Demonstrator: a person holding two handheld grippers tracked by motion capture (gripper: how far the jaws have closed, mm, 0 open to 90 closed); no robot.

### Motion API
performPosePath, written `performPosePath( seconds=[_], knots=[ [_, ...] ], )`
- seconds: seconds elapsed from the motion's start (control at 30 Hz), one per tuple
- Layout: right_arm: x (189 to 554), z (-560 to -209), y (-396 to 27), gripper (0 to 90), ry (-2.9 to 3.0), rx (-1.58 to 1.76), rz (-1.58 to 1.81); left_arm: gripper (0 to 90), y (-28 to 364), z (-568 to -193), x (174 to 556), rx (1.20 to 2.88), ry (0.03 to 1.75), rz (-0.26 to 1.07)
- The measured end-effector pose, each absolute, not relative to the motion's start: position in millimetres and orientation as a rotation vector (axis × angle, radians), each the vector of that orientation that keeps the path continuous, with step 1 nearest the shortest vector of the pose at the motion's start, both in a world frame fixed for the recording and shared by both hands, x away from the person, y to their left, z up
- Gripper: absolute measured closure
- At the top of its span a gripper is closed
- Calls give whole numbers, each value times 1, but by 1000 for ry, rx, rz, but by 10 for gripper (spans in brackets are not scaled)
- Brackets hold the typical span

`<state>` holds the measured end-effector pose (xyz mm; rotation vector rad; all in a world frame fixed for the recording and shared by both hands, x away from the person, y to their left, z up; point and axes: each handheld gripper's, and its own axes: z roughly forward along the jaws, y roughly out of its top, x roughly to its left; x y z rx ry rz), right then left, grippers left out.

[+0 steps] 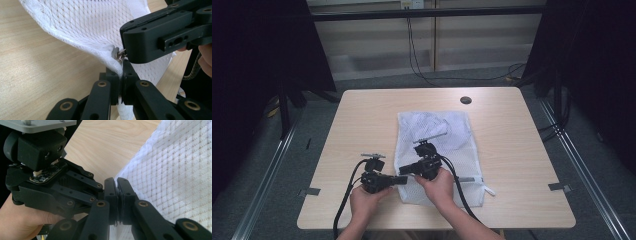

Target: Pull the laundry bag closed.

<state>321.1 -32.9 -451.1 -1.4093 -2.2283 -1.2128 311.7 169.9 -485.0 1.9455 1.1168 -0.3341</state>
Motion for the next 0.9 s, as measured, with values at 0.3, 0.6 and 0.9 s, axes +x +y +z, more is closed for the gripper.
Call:
performPosePath(
  seconds=[0.3,0.6,0.9],
  knots=[
    [320,-452,-32,871,-2236,-1400,-1206,876,172,-482,312,1974,1115,-332],
    [321,-452,-35,871,-2242,-1401,-1205,879,178,-479,312,1966,1120,-326],
    [320,-452,-39,871,-2239,-1402,-1201,878,177,-479,312,1971,1118,-323]
  ],
)
